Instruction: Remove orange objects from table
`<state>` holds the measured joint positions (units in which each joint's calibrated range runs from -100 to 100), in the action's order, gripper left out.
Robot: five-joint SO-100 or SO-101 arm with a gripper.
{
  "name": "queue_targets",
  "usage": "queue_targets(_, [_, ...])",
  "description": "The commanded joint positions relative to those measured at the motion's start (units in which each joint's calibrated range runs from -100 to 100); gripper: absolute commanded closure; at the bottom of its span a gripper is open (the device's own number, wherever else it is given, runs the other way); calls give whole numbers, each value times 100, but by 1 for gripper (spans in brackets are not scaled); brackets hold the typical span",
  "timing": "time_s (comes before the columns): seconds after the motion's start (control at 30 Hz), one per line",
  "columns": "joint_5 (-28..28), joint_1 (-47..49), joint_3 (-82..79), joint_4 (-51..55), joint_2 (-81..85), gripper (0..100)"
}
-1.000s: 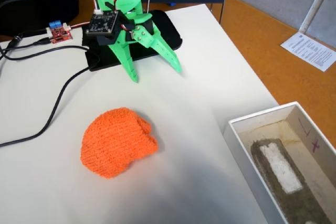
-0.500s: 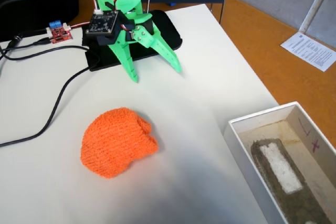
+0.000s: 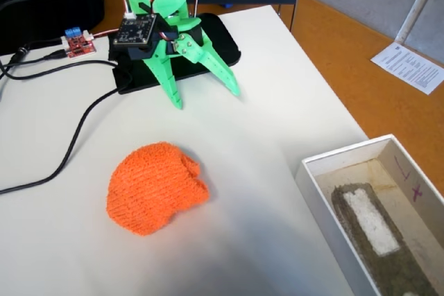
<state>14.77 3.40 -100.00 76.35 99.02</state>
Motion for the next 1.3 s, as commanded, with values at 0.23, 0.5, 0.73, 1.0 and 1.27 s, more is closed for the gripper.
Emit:
queue_targets(0.23, [-29,-19,39,-27,-44,56])
queue_targets(0.5, [-1392,-93,68,22,-44,56])
queue_targets(0.73, [-2418,-876,988,-1348,-506,56])
queue_targets(1.0, [-1446,-1054,4554,-2208,-4375,56])
queue_targets(1.27, [-1724,-1416,5514,-2256,-6725,56])
